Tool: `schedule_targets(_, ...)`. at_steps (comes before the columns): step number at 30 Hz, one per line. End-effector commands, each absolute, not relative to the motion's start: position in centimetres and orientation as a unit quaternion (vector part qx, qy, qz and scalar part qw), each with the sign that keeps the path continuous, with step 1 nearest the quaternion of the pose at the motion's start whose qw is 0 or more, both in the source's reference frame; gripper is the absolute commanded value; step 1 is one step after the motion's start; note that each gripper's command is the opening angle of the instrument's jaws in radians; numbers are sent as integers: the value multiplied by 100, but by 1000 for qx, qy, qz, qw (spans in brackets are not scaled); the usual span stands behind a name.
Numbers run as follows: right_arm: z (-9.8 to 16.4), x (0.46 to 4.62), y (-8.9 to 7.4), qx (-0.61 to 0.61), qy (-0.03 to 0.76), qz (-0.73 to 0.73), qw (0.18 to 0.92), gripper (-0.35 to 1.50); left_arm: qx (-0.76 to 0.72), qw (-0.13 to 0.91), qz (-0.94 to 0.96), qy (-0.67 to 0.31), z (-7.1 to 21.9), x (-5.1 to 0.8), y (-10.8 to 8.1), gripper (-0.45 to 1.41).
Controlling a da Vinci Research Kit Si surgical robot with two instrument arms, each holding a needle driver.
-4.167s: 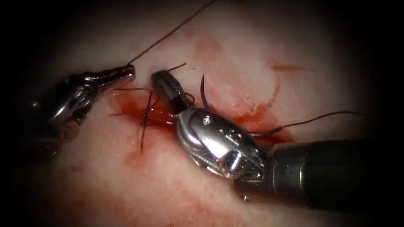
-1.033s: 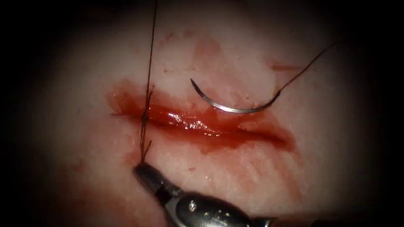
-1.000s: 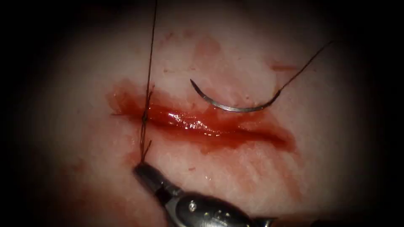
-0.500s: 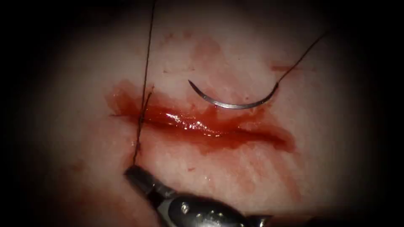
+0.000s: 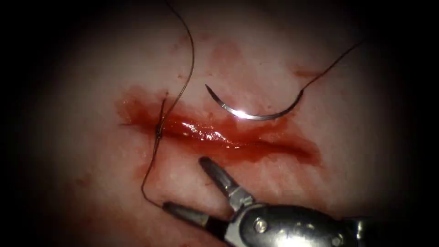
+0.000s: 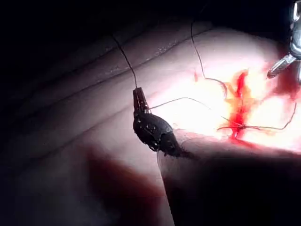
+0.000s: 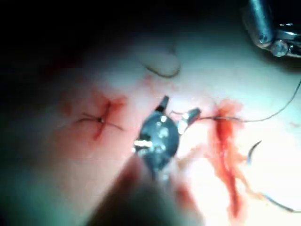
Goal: Wound Closure
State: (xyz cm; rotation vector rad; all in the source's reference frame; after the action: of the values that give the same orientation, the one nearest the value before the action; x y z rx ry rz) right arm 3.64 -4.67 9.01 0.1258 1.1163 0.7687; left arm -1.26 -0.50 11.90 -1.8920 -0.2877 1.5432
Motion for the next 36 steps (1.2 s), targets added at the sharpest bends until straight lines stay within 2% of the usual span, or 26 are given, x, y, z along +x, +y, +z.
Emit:
schedule_targets(1,906,366,-447,58,515,360,776,103,-725,333,593,-112,1190,-130,-51,-45)
schedule_targets(6,922,364,-418,61,514,365,774,108,-725,324,597,-113,1170,-123,-55,-45)
schedule_targets(7,935,367,-405,64,512,374,771,116,-726,321,598,-113,1160,-119,-58,-45)
schedule_targets(9,947,371,-396,71,513,381,766,121,-726,317,600,-114,1152,-115,-60,-45)
schedule_targets(16,992,402,-380,110,523,395,747,130,-727,309,603,-112,1125,-107,-67,-45)
schedule_targets(36,1028,445,-373,122,528,390,745,128,-738,292,595,-127,1081,-121,-77,-45)
